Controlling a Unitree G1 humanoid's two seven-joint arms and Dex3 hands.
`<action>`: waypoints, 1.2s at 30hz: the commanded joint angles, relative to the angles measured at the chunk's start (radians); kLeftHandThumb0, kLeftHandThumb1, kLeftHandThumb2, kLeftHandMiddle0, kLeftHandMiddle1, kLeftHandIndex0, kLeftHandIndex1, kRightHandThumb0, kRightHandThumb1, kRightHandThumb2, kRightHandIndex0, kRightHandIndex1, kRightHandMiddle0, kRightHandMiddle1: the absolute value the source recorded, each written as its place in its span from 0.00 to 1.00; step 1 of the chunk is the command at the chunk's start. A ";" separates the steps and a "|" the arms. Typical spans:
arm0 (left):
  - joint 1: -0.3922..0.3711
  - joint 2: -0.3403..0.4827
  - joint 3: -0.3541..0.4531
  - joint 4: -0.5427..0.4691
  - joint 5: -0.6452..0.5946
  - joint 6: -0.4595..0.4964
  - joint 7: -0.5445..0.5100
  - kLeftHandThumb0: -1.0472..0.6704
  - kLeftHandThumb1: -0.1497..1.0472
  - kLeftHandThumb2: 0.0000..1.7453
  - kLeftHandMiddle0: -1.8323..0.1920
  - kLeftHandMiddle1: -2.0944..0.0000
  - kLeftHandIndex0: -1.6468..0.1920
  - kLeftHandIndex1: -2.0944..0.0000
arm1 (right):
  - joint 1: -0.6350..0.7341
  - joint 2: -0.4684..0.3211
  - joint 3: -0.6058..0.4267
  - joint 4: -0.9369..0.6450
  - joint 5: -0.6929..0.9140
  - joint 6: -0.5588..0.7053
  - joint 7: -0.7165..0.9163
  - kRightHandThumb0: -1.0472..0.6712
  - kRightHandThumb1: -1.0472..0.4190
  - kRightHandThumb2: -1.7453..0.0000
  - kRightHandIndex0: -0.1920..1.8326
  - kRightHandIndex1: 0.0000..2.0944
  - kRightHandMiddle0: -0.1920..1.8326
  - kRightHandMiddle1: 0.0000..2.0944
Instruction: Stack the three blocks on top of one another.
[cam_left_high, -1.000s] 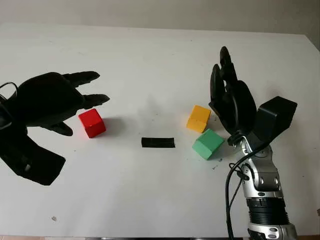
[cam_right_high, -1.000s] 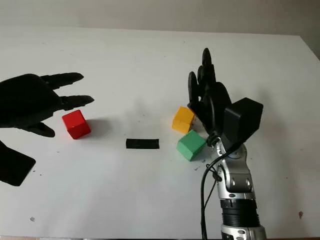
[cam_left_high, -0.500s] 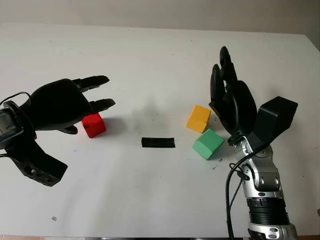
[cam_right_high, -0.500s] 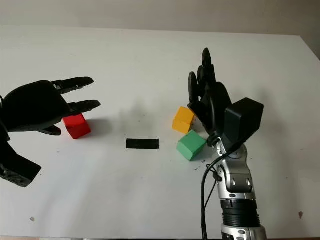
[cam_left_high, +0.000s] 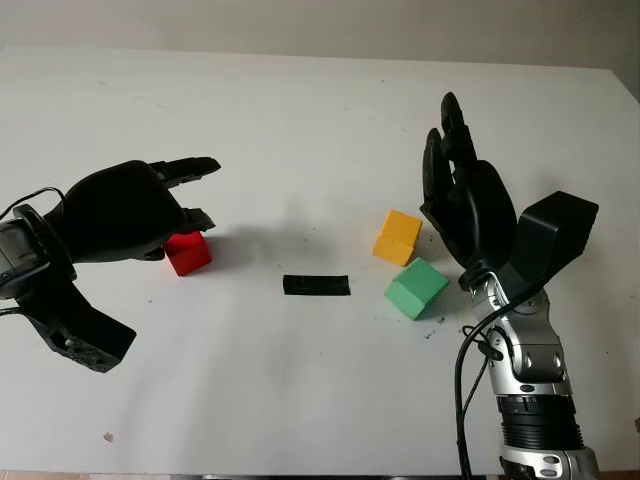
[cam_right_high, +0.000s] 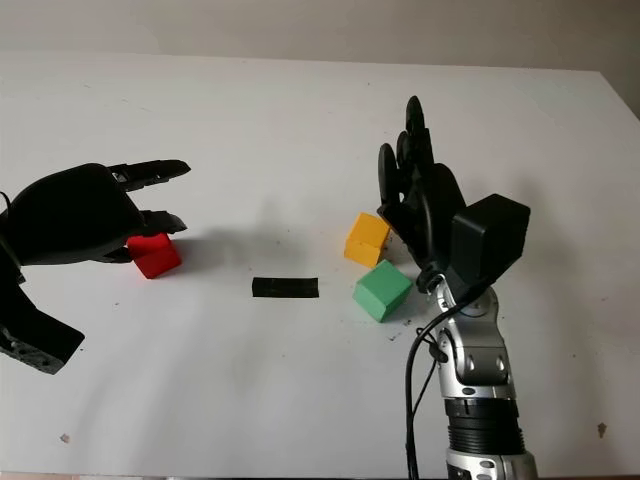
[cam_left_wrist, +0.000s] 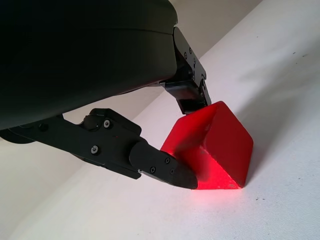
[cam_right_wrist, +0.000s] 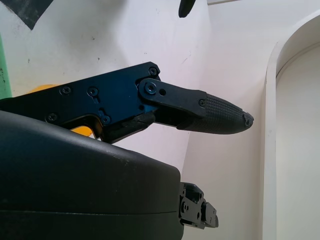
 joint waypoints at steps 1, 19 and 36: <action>-0.015 -0.006 -0.007 0.010 -0.012 -0.008 0.014 0.41 0.91 0.03 0.78 0.97 0.65 0.49 | 0.009 -0.010 -0.007 -0.021 0.003 0.003 0.002 0.21 0.00 0.62 0.00 0.00 0.00 0.00; -0.108 -0.117 0.099 0.008 -0.824 0.203 -0.670 0.35 0.97 0.03 0.82 0.97 0.74 0.31 | 0.010 -0.002 0.006 -0.018 -0.008 -0.007 -0.005 0.20 0.00 0.62 0.00 0.00 0.00 0.00; -0.087 -0.277 0.178 -0.139 -1.142 0.625 -0.869 0.33 0.95 0.03 0.78 0.97 0.72 0.29 | 0.028 0.005 0.015 -0.039 -0.024 0.008 -0.027 0.21 0.00 0.62 0.00 0.00 0.00 0.00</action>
